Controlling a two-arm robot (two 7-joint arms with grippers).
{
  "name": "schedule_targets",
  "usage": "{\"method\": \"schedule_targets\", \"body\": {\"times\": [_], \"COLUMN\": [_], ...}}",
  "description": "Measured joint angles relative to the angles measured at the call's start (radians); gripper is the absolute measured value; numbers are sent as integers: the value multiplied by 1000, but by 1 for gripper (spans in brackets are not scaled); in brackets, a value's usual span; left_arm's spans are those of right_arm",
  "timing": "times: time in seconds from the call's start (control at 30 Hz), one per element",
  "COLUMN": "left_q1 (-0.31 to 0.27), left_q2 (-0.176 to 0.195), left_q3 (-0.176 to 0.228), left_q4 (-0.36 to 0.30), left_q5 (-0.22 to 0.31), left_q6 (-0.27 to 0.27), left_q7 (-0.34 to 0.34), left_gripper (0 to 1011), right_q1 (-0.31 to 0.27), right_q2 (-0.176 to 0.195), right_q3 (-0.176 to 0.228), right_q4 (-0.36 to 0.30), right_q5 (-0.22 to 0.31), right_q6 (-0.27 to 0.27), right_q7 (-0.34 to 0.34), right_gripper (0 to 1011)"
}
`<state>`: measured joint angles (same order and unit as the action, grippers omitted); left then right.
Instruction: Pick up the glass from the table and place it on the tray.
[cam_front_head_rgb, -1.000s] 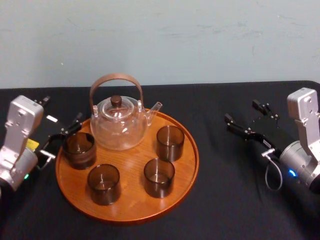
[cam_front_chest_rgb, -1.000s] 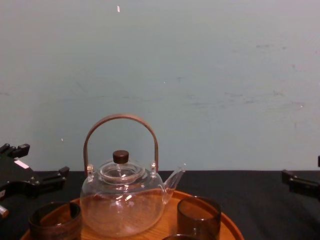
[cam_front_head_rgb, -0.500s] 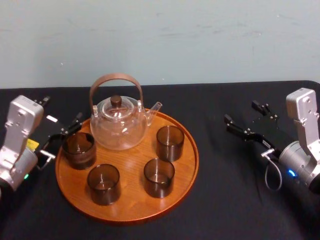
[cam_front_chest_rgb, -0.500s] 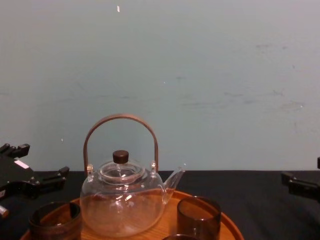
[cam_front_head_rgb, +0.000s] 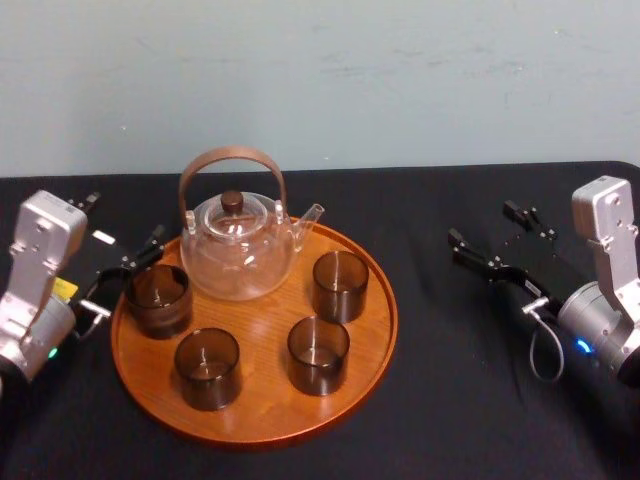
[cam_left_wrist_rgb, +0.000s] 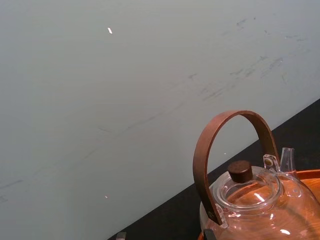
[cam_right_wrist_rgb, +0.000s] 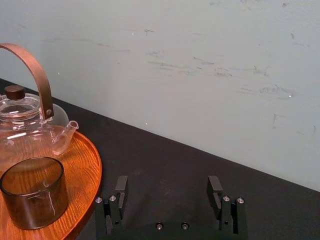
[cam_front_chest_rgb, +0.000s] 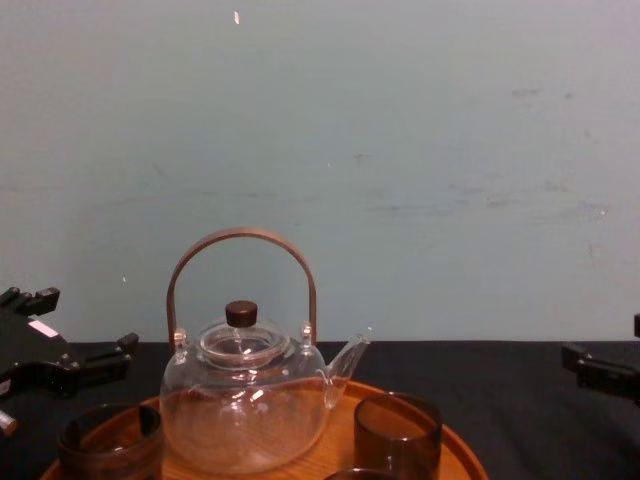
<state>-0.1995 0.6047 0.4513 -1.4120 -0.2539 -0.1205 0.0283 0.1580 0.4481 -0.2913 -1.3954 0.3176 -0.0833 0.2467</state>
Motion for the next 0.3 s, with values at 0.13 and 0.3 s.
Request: {"method": "schedule_targets", "body": {"times": [0.13, 0.3], "left_q1": [0, 0], "left_q2": [0, 0], "left_q3": [0, 0], "left_q4": [0, 0], "left_q5": [0, 0], "left_q6": [0, 0], "left_q7": [0, 0], "left_gripper": [1001, 1001], "right_q1": [0, 0], "right_q2": [0, 0], "right_q3": [0, 0], "right_q4": [0, 0], "right_q5": [0, 1], "right_q6": [0, 0], "right_q7": [0, 0], "right_gripper": [1002, 1002]}}
